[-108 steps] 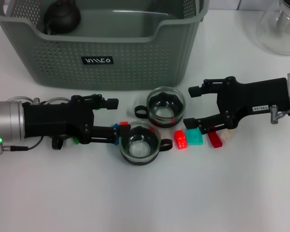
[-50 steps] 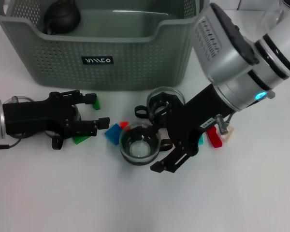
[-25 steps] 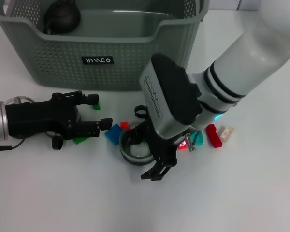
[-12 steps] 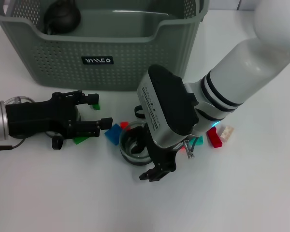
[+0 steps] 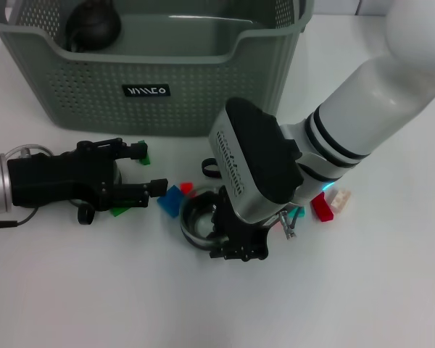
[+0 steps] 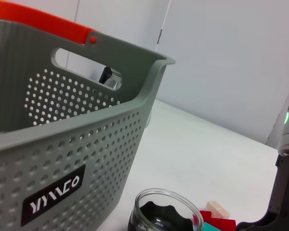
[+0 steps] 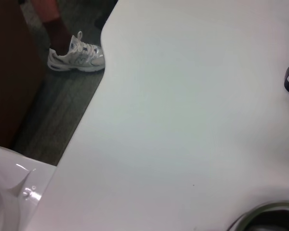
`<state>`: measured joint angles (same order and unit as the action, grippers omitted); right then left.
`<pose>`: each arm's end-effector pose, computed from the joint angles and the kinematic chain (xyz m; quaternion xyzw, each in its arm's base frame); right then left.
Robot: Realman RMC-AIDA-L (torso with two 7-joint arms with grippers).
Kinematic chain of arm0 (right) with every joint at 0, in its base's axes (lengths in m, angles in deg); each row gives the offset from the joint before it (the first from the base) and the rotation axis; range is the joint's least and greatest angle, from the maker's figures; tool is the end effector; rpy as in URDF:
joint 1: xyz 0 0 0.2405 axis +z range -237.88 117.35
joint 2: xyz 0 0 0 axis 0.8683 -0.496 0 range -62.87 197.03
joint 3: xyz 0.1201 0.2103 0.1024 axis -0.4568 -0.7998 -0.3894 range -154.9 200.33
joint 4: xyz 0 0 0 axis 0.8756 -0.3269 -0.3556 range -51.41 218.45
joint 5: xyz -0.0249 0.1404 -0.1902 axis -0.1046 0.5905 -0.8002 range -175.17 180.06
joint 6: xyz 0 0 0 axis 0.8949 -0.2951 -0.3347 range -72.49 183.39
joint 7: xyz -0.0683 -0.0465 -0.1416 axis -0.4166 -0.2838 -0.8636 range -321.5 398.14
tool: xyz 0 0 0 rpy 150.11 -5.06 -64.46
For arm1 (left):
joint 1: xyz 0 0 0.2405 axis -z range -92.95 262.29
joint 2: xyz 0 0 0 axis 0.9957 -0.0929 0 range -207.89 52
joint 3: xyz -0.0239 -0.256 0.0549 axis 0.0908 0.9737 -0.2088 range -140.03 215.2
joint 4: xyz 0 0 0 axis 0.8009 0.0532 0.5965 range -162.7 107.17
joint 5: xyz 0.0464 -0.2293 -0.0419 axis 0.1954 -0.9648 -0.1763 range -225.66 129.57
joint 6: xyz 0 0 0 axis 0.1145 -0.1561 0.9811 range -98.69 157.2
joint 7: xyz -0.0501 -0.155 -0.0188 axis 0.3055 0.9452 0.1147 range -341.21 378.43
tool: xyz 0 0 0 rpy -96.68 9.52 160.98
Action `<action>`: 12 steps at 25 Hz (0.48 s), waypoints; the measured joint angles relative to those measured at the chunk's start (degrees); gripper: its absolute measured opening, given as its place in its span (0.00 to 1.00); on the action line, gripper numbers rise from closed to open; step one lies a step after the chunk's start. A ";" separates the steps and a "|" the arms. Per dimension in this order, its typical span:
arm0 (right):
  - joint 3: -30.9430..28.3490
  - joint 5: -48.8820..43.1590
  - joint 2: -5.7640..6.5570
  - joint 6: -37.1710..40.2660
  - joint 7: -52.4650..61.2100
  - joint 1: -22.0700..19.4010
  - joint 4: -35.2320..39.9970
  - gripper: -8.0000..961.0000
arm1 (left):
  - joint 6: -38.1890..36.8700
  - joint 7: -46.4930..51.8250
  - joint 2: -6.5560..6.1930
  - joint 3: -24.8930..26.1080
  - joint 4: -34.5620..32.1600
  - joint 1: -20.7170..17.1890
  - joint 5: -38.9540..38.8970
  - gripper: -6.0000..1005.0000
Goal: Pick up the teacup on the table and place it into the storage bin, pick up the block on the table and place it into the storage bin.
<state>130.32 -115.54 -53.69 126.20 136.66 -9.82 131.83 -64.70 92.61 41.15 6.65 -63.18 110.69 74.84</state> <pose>0.1278 0.3436 -0.1771 0.9788 0.1330 0.1298 0.0857 -0.3179 0.3200 -0.0197 -0.9343 -0.2414 -0.2315 0.1233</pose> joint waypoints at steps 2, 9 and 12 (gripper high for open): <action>-0.18 -0.05 0.15 0.50 0.61 0.00 0.05 0.35 | 0.00 0.00 0.02 0.00 0.00 -0.09 -0.03 0.86; -2.07 -0.69 0.50 4.03 3.56 -0.13 0.11 0.08 | 0.00 0.00 0.08 0.00 0.00 -0.38 -0.04 0.86; -5.61 -2.47 0.53 7.22 4.48 -0.56 0.99 0.08 | 0.00 -0.09 0.15 0.00 0.00 -0.39 0.21 0.86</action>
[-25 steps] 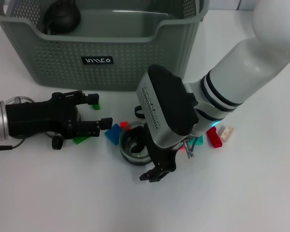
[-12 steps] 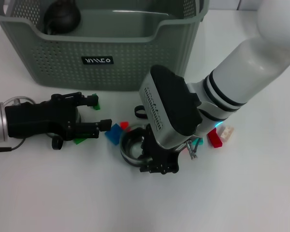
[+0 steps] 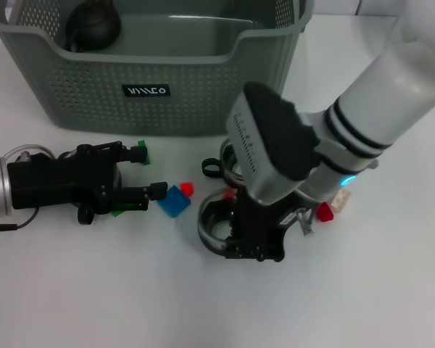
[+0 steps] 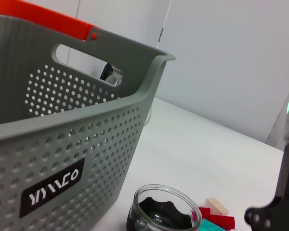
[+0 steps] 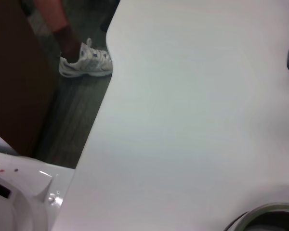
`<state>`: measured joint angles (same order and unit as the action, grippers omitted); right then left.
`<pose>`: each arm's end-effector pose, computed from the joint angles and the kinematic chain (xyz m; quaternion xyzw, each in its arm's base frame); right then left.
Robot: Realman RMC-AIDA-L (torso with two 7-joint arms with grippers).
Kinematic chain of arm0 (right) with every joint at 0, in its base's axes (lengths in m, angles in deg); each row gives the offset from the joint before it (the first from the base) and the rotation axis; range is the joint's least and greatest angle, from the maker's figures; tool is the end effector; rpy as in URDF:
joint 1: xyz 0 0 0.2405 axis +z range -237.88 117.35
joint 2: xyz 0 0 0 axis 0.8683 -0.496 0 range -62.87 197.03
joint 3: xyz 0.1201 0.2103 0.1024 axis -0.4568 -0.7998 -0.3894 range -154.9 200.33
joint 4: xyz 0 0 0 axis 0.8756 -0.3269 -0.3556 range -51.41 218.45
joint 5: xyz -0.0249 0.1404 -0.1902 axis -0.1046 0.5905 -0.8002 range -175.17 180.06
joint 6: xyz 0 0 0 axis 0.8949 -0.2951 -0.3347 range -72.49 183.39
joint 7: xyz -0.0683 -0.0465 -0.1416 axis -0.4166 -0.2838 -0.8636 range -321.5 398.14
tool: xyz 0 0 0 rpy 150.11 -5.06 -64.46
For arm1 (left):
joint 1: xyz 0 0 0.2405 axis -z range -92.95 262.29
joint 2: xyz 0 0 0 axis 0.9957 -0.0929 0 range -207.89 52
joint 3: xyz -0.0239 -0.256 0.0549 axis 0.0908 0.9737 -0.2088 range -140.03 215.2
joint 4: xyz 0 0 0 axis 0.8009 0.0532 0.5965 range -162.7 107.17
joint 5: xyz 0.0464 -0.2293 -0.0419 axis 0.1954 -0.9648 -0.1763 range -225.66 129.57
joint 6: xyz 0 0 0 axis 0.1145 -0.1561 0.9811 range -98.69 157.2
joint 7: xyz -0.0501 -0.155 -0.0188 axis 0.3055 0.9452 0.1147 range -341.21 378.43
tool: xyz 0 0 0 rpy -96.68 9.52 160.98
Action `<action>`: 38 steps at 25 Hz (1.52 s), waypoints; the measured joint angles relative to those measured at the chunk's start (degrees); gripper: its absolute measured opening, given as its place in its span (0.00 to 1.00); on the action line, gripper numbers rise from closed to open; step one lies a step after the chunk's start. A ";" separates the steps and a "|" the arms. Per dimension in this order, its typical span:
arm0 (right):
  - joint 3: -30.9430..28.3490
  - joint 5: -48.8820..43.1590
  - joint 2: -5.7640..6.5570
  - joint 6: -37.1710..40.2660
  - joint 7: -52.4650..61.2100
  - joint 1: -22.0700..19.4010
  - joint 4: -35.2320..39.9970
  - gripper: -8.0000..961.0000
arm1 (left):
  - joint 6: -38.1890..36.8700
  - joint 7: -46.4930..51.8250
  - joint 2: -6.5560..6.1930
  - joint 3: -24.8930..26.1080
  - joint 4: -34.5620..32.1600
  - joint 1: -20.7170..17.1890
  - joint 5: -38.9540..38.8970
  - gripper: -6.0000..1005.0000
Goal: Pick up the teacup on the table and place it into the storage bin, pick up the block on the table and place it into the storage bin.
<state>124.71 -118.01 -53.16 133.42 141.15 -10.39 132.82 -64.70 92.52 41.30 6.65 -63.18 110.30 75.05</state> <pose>0.1326 0.3451 -0.1566 0.9824 0.0723 0.1379 0.1036 -0.3198 0.3172 -0.0211 -0.9339 -0.2443 -0.2304 0.1226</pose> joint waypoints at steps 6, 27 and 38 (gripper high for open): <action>-8.97 -5.16 0.10 10.32 3.40 -3.77 10.57 0.08 | 0.00 -0.32 0.08 0.00 0.00 -0.35 -0.10 0.86; -43.08 3.09 0.27 24.33 13.08 6.80 26.15 0.10 | -0.05 -1.49 1.25 -0.56 -0.06 -0.50 0.13 0.86; -41.50 -16.16 0.43 -5.28 14.57 21.94 2.14 0.11 | -1.53 -1.55 2.30 -1.18 -0.08 -0.11 0.18 0.87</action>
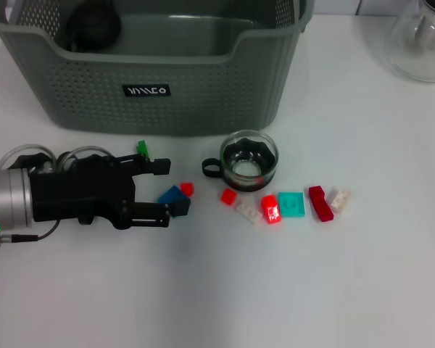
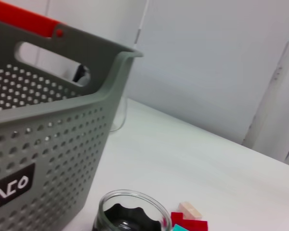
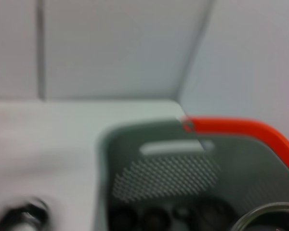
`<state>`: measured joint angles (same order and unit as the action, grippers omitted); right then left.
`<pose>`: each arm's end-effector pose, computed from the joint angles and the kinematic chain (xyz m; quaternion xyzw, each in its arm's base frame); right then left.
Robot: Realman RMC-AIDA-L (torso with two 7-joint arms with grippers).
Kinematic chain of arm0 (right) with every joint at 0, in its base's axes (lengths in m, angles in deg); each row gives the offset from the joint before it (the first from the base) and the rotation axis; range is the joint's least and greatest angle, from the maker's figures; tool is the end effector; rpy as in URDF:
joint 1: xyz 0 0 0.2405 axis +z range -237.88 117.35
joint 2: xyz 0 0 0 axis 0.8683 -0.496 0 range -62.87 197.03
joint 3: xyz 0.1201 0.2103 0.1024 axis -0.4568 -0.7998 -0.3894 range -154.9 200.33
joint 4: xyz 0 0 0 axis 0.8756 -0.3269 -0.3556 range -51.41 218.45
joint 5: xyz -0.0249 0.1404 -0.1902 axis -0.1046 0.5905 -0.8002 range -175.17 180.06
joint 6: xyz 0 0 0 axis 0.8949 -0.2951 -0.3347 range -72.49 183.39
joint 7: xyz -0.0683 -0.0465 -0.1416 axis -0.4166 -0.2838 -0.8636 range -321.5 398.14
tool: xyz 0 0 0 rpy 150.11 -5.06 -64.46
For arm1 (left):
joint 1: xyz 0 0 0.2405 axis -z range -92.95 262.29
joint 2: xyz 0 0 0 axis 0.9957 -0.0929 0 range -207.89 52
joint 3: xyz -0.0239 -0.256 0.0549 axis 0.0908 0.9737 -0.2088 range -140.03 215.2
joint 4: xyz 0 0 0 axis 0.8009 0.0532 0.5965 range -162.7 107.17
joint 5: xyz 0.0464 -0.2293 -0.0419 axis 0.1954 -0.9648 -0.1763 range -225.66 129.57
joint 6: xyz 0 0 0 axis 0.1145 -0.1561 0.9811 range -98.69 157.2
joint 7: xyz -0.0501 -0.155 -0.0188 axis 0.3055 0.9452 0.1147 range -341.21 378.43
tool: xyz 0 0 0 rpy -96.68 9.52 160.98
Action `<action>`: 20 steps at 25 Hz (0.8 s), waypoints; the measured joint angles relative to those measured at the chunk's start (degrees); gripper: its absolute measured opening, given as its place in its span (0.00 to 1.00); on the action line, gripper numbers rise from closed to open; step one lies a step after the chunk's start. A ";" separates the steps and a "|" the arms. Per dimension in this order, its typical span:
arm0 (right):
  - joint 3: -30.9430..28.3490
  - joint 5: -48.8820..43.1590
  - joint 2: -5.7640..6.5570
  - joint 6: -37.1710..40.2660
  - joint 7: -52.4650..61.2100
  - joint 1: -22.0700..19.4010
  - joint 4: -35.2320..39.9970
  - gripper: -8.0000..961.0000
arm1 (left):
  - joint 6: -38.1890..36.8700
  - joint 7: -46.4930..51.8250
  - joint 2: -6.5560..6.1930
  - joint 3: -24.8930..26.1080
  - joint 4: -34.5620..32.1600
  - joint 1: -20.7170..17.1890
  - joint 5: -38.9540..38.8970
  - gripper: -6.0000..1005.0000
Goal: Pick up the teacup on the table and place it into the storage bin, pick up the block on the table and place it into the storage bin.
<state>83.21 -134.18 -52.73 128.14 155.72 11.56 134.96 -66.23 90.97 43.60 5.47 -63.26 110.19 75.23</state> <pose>-0.0362 0.4868 -0.0390 -0.9854 0.0160 0.0272 0.1673 -0.3067 0.3075 -0.0402 -0.9375 -0.2294 -0.2439 0.0943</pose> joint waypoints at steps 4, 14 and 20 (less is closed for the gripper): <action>3.17 -5.32 -0.23 -8.97 0.23 2.90 -8.63 0.11 | -0.21 0.16 -0.16 -0.07 0.00 0.38 0.00 0.87; 11.57 -8.92 -0.43 -19.15 -0.06 3.02 -15.84 0.12 | 0.13 -0.39 -0.14 -0.01 0.06 0.73 -0.51 0.86; 15.49 -9.37 -0.50 -23.45 0.13 2.90 -18.97 0.12 | 0.52 -0.45 0.05 -0.13 0.17 0.76 -0.56 0.86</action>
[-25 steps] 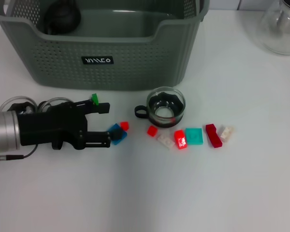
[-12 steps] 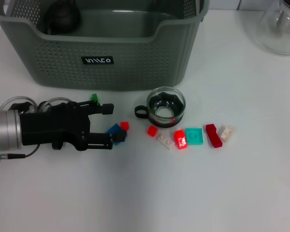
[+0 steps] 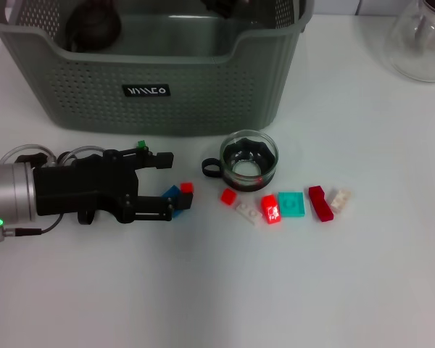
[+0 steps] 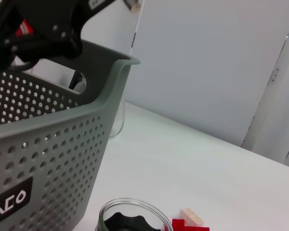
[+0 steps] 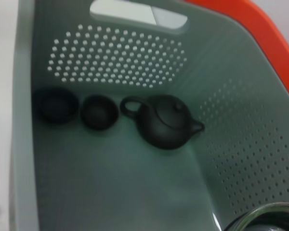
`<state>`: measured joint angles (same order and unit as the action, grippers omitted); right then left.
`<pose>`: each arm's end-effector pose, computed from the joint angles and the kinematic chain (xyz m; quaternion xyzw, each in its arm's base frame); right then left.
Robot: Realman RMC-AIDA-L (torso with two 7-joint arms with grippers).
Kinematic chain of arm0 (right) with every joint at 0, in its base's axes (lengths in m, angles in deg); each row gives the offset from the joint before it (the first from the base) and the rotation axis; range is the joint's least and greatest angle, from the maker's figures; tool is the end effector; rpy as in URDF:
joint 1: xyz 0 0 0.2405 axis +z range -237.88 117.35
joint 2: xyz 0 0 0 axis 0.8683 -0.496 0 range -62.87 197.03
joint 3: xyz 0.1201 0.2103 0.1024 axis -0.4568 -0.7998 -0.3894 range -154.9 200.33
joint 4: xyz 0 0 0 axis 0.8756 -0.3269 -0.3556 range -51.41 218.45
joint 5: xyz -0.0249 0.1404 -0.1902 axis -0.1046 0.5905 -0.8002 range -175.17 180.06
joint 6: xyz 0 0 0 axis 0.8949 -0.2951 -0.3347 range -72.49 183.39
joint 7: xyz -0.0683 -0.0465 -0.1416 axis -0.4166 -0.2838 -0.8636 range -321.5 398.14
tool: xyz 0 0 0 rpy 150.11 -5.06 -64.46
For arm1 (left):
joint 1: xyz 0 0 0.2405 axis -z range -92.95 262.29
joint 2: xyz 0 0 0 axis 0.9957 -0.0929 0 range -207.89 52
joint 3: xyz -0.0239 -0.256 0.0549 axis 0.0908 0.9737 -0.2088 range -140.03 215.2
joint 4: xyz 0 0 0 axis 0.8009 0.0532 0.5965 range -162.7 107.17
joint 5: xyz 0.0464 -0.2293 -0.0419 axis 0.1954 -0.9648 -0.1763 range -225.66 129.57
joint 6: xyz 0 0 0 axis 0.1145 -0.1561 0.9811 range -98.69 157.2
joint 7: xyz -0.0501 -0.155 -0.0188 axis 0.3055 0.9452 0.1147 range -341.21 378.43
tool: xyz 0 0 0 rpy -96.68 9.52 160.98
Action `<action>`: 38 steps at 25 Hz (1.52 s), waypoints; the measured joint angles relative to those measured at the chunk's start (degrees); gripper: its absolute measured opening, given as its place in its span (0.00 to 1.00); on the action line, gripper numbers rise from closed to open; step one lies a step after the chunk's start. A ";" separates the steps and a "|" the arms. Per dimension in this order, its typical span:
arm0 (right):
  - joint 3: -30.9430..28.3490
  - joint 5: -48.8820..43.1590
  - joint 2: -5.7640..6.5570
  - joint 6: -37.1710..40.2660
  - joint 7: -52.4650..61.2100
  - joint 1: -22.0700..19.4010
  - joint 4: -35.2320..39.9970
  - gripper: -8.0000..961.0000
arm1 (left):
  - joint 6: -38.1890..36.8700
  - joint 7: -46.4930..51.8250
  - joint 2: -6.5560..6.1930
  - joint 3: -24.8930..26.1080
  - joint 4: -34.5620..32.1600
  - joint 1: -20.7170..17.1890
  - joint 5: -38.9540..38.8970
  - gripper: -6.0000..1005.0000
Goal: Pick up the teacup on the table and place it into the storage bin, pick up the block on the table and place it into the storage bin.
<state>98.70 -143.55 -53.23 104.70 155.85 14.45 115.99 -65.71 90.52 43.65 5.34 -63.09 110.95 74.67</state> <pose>0.0246 0.5155 -0.1046 -0.9585 -0.0391 -0.1202 0.2555 -0.3023 0.3130 -0.0408 -0.9386 -0.2209 -0.2463 0.0979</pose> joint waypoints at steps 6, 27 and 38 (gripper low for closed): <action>1.27 -0.04 -0.11 -1.84 0.18 0.01 -1.38 0.13 | 0.00 -0.02 0.04 0.26 0.00 0.00 -0.02 0.86; 3.29 0.01 -0.41 -2.84 0.40 -1.07 -2.15 0.15 | 0.23 -0.02 0.05 0.16 0.00 0.09 -0.02 0.86; 3.29 0.24 -0.53 -2.33 1.58 -1.42 -1.52 0.16 | -0.01 -0.02 0.05 0.16 0.00 0.09 -0.02 0.86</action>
<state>101.99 -143.31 -53.76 102.37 157.43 13.04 114.47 -65.72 90.50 43.70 5.51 -63.09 111.04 74.65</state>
